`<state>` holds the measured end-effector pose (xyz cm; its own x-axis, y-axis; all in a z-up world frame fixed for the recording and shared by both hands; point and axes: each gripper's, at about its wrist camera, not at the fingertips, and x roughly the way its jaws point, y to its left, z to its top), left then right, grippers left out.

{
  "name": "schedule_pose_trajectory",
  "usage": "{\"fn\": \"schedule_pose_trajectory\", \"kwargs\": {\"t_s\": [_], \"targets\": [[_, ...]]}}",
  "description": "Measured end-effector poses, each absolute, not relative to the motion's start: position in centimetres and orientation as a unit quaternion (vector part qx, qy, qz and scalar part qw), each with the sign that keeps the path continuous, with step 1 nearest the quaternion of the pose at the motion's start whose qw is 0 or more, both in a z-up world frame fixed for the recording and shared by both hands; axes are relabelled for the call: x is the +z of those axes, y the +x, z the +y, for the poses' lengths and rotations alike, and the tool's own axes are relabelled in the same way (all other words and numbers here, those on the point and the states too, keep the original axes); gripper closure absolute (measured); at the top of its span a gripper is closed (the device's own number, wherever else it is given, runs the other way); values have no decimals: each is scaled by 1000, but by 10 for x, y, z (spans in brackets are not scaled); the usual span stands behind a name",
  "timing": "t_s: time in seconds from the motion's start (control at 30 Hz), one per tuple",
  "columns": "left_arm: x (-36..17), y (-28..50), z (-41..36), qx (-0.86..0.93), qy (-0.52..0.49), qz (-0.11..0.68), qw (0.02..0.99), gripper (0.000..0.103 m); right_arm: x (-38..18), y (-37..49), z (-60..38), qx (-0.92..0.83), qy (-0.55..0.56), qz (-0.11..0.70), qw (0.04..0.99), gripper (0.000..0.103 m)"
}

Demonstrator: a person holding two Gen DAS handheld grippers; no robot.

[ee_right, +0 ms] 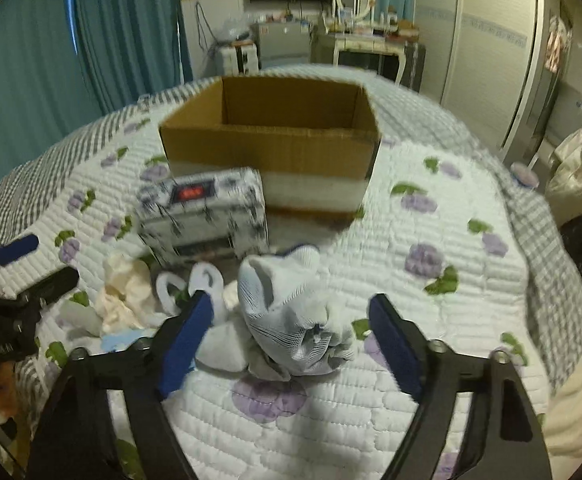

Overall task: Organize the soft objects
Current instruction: 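Grasp the cream lace cloth with the left tool while the right grasps the white sock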

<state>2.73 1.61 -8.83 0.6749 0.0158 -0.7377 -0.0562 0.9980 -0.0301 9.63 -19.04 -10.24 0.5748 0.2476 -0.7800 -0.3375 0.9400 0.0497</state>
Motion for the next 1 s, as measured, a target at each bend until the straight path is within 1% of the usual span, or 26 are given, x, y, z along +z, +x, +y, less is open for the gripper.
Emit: {"fn": "schedule_pose_trajectory", "kwargs": {"t_s": [0.03,0.07,0.1,0.27,0.4,0.47,0.5,0.63,0.73,0.77,0.8,0.9,1.0], "targets": [[-95,28,15,19,-23,411,911,1,-106,99,-190,166,-53,434,884,28],[-101,29,13,18,-18,420,907,1,-110,101,-191,169,-57,437,882,31],[-106,30,13,17,-16,425,905,1,-113,104,-191,174,-61,440,879,37],[-118,39,7,9,-11,440,898,1,-122,109,-195,194,-60,452,869,52],[-121,56,6,-8,-9,441,898,2,-119,108,-193,201,-68,448,869,58],[-125,65,7,-17,-15,448,894,3,-118,108,-194,200,-64,449,868,59],[-128,70,8,-26,-19,457,889,11,-118,108,-194,200,-63,449,868,60],[-147,83,8,-42,-26,495,868,22,-114,108,-195,199,-64,447,869,62],[-152,87,6,-50,-18,499,865,39,-112,108,-194,199,-65,448,869,63],[-150,87,5,-54,-11,496,867,52,-112,108,-193,198,-67,449,869,64],[-147,86,3,-61,-8,492,868,60,-111,108,-193,197,-70,449,869,65],[-138,80,3,-71,-4,479,875,71,-106,108,-193,196,-71,444,871,66],[-126,72,6,-67,6,461,885,72,-96,107,-194,195,-70,435,876,67]]}}
